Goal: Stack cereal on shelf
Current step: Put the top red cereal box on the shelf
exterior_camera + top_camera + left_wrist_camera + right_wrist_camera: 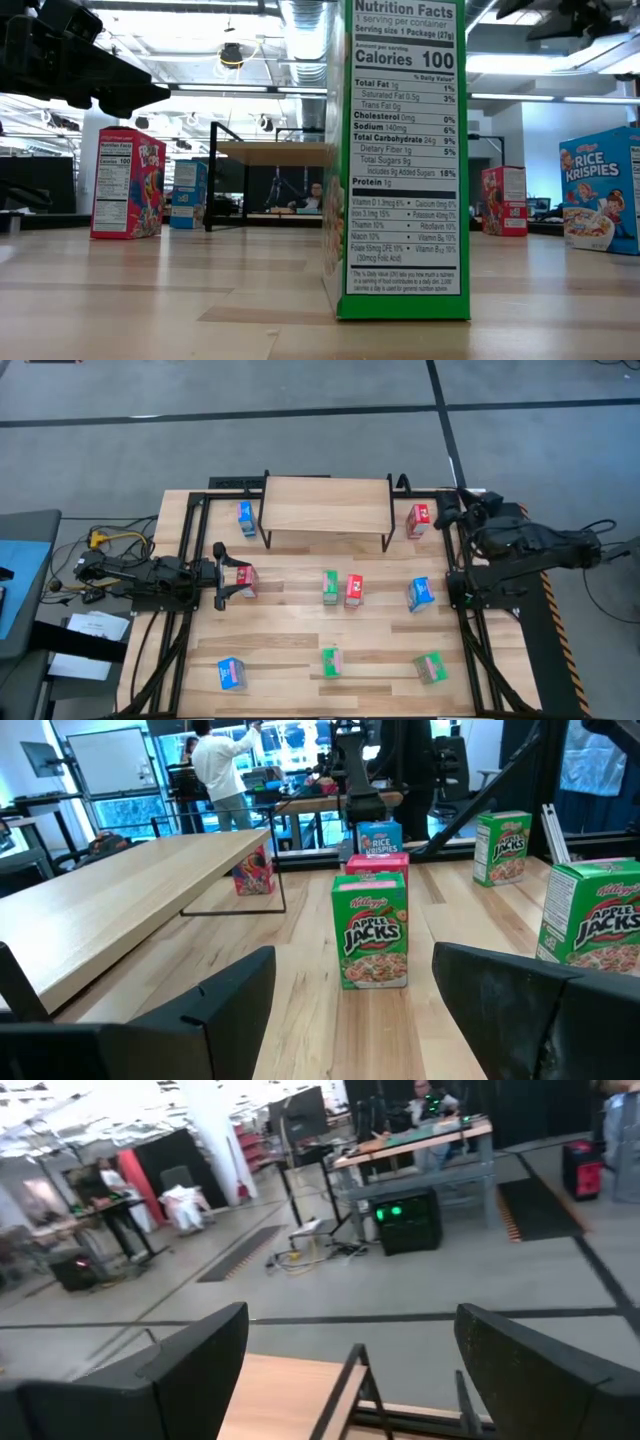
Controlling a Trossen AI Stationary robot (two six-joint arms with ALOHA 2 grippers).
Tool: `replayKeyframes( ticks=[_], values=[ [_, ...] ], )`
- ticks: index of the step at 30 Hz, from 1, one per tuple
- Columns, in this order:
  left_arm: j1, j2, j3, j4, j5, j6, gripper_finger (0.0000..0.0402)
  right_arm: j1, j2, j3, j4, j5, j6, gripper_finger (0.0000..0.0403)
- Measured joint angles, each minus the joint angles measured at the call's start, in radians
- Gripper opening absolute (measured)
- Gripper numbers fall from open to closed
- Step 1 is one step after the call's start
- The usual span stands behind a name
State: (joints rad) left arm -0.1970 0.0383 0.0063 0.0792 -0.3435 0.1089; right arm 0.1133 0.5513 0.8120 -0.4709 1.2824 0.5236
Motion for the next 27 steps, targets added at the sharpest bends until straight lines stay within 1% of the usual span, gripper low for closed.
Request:
replayKeyframes(
  ticks=[6, 12, 20, 23, 27],
  values=[
    [0.0, 0.0, 0.0, 0.0, 0.0, 0.0, 0.0262, -0.096, 0.041, 0.036, -0.006, -0.146, 0.004, 0.0379],
    [0.0, 0.0, 0.0, 0.0, 0.0, 0.0, 0.0262, -0.21, 0.105, 0.12, -0.128, -0.206, 0.017, 0.0379],
    [0.0, 0.0, 0.0, 0.0, 0.0, 0.0, 0.0262, -0.396, 0.205, 0.195, -0.431, -0.406, 0.271, 0.0379],
    [0.0, 0.0, 0.0, 0.0, 0.0, 0.0, 0.0262, -0.454, 0.242, 0.197, -0.496, -0.487, 0.339, 0.0379],
    [0.0, 0.0, 0.0, 0.0, 0.0, 0.0, 0.0262, -0.512, 0.295, 0.197, -0.533, -0.557, 0.371, 0.0379]
  ],
)
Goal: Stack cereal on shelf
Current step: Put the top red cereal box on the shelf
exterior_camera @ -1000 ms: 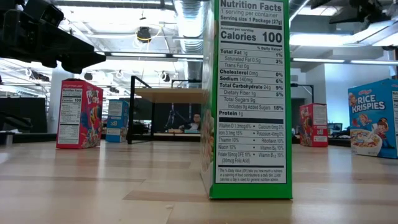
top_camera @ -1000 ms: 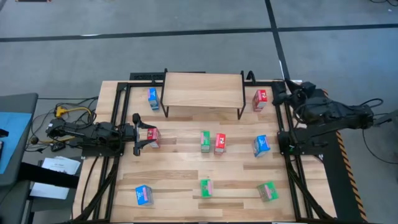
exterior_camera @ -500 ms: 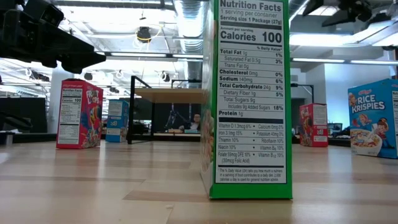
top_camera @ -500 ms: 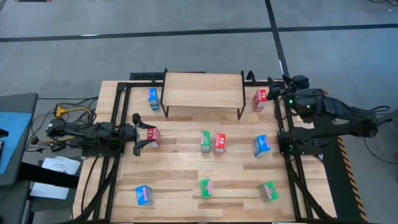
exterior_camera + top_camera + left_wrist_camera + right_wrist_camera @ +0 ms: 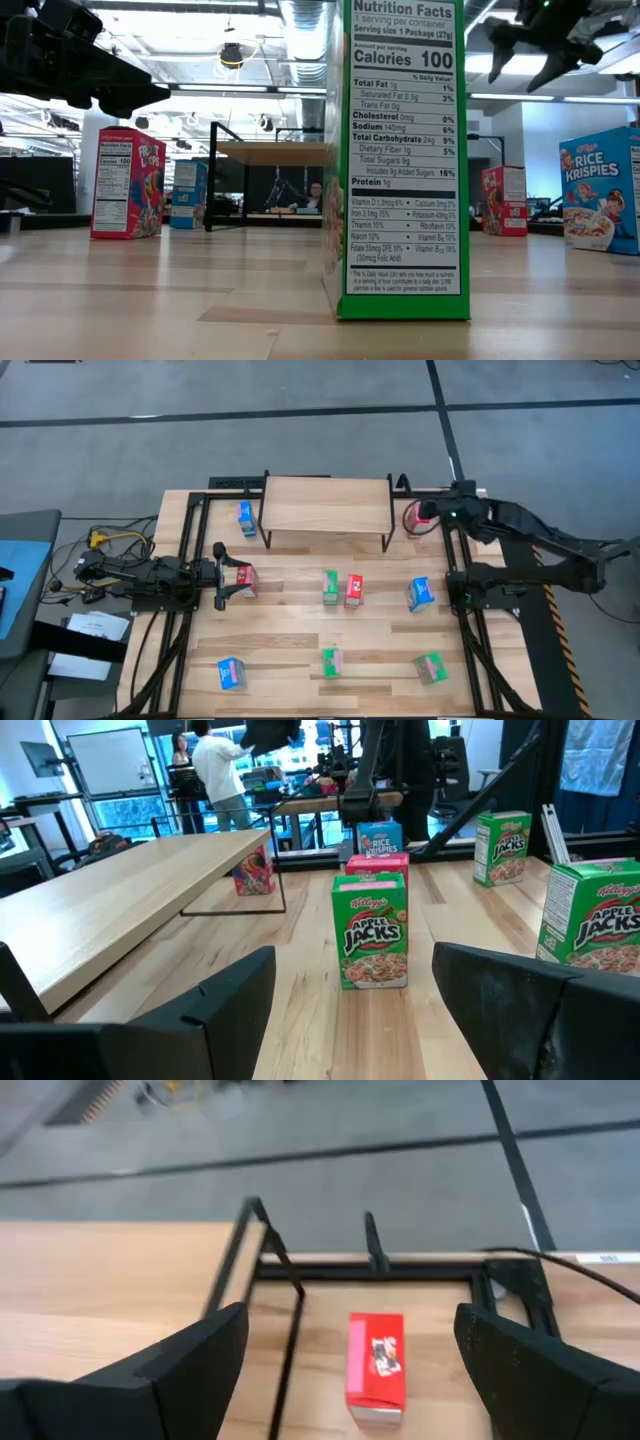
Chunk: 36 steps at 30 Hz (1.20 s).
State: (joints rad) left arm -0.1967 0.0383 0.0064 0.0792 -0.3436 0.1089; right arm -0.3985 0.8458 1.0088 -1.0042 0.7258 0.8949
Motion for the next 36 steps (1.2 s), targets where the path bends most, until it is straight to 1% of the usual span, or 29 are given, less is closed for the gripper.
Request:
replayKeyframes(
  ticks=[5, 13, 24, 30, 33, 36],
  values=[
    [0.0, 0.0, 0.0, 0.0, 0.0, 0.0, 0.0262, -0.052, 0.076, 0.0, -0.016, -0.076, 0.024, 0.0379],
    [0.0, 0.0, 0.0, 0.0, 0.0, 0.0, 0.0262, -0.132, 0.188, 0.0, -0.016, -0.207, 0.016, 0.0379],
    [0.0, 0.0, 0.0, 0.0, 0.0, 0.0, 0.0262, -0.233, 0.323, 0.0, -0.064, -0.262, 0.013, 0.0379],
    [0.0, 0.0, 0.0, 0.0, 0.0, 0.0, 0.0262, -0.292, 0.398, 0.0, -0.062, -0.31, -0.034, 0.0379],
    [0.0, 0.0, 0.0, 0.0, 0.0, 0.0, 0.0262, -0.318, 0.429, 0.0, -0.062, -0.314, -0.053, 0.0379],
    [0.0, 0.0, 0.0, 0.0, 0.0, 0.0, 0.0263, -0.343, 0.455, 0.0, -0.06, -0.35, -0.067, 0.0379]
  ],
)
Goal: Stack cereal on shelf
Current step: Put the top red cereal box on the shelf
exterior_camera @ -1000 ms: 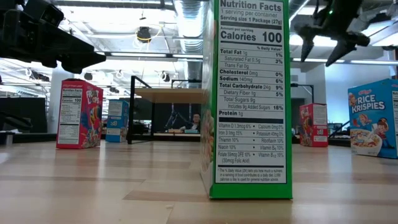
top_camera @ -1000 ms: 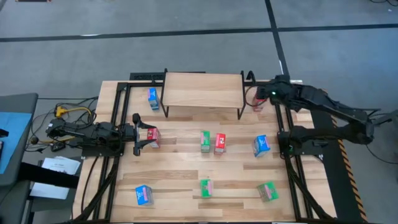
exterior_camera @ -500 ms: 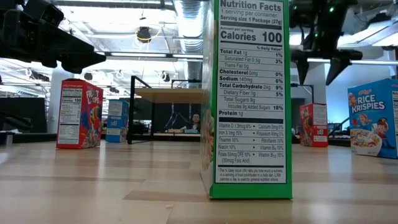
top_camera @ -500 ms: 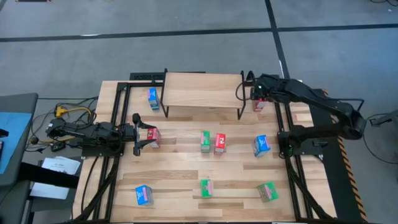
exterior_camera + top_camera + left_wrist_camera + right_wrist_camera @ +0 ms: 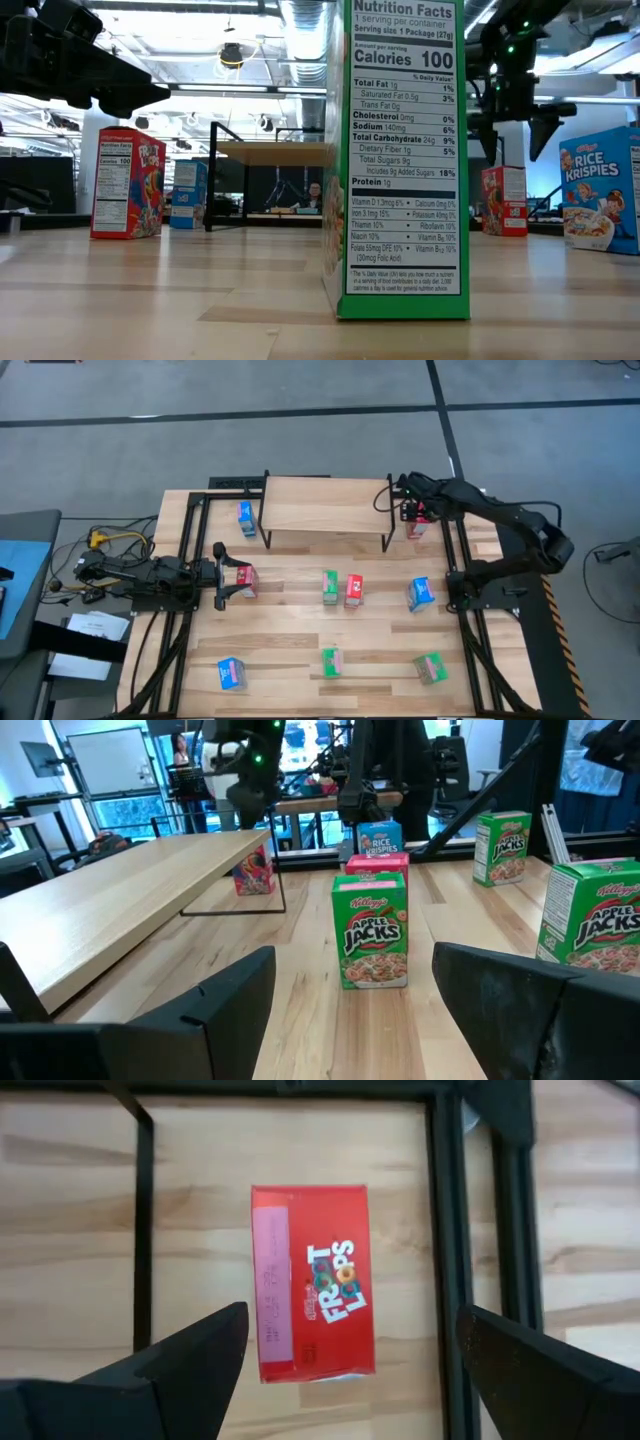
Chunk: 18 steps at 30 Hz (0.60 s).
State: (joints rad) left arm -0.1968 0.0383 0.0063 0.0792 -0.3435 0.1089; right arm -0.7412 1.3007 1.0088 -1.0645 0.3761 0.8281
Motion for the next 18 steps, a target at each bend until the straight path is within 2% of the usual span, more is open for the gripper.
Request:
replayKeyframes(
  ticks=[13, 18],
  values=[
    [0.0, 0.0, 0.0, 0.0, 0.0, 0.0, 0.0263, -0.048, 0.094, 0.0, 0.008, -0.061, -0.079, 0.0377],
    [0.0, 0.0, 0.0, 0.0, 0.0, 0.0, 0.0263, -0.047, 0.111, 0.0, 0.011, -0.082, -0.096, 0.034]
  ],
)
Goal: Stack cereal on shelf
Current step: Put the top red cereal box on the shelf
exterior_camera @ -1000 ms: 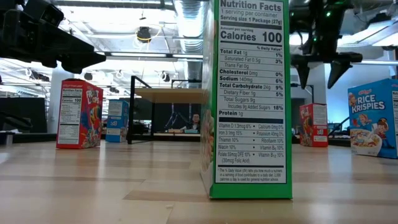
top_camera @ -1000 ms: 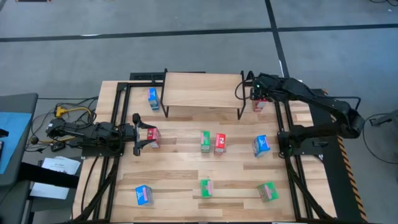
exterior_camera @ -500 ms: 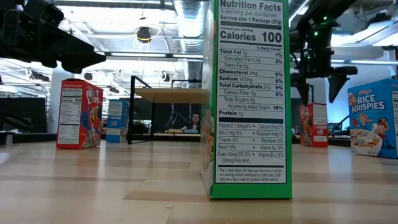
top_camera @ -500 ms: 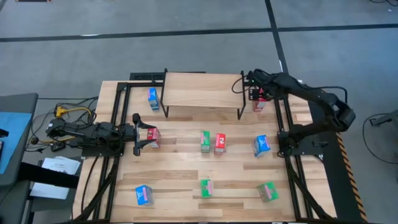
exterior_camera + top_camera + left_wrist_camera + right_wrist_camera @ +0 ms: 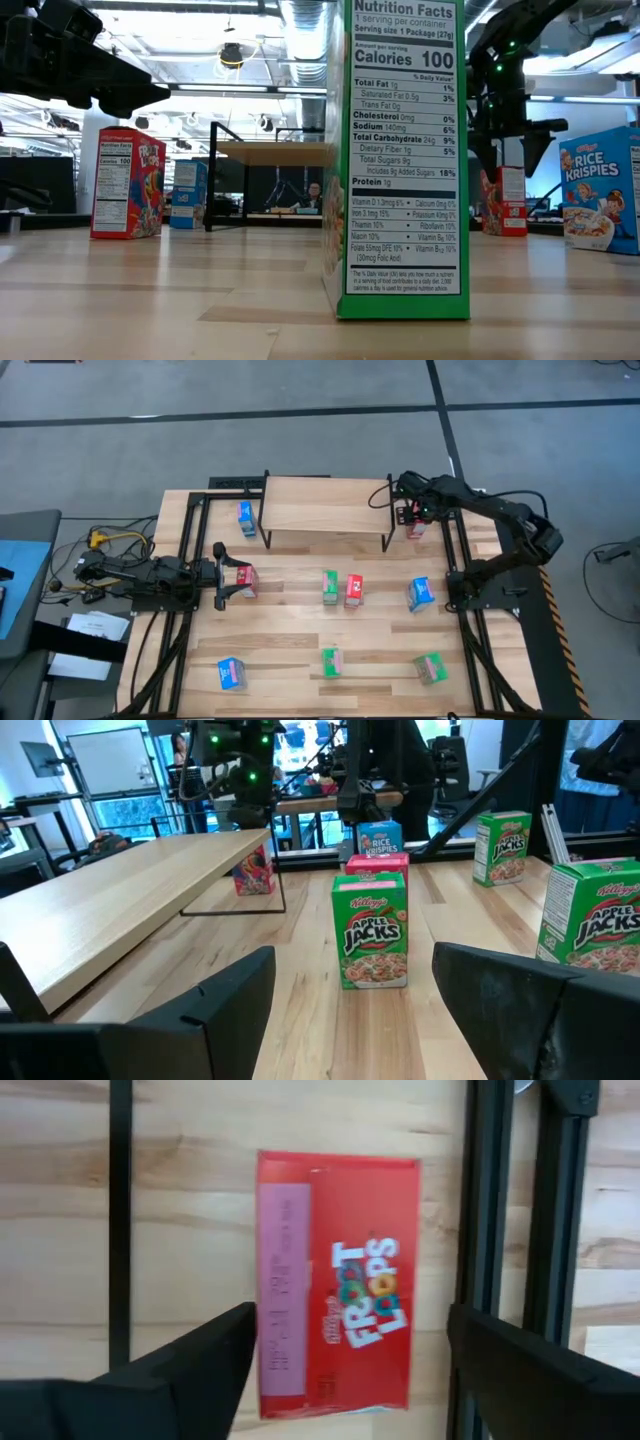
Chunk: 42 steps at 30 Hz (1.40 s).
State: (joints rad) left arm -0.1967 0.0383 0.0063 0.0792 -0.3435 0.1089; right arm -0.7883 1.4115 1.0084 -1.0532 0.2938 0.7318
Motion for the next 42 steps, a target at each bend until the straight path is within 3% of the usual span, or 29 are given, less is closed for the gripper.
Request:
replayKeyframes(
  ticks=[8, 26, 42],
  values=[
    [0.0, 0.0, 0.0, 0.0, 0.0, 0.0, 0.0263, 0.0, 0.001, 0.0, 0.0, -0.008, -0.011, 0.0278],
    [0.0, 0.0, 0.0, 0.0, 0.0, 0.0, 0.0262, 0.003, 0.001, 0.0, -0.005, -0.032, -0.027, 0.0272],
    [0.0, 0.0, 0.0, 0.0, 0.0, 0.0, 0.0262, 0.003, 0.001, 0.0, -0.013, -0.032, -0.034, 0.0222]
  ],
)
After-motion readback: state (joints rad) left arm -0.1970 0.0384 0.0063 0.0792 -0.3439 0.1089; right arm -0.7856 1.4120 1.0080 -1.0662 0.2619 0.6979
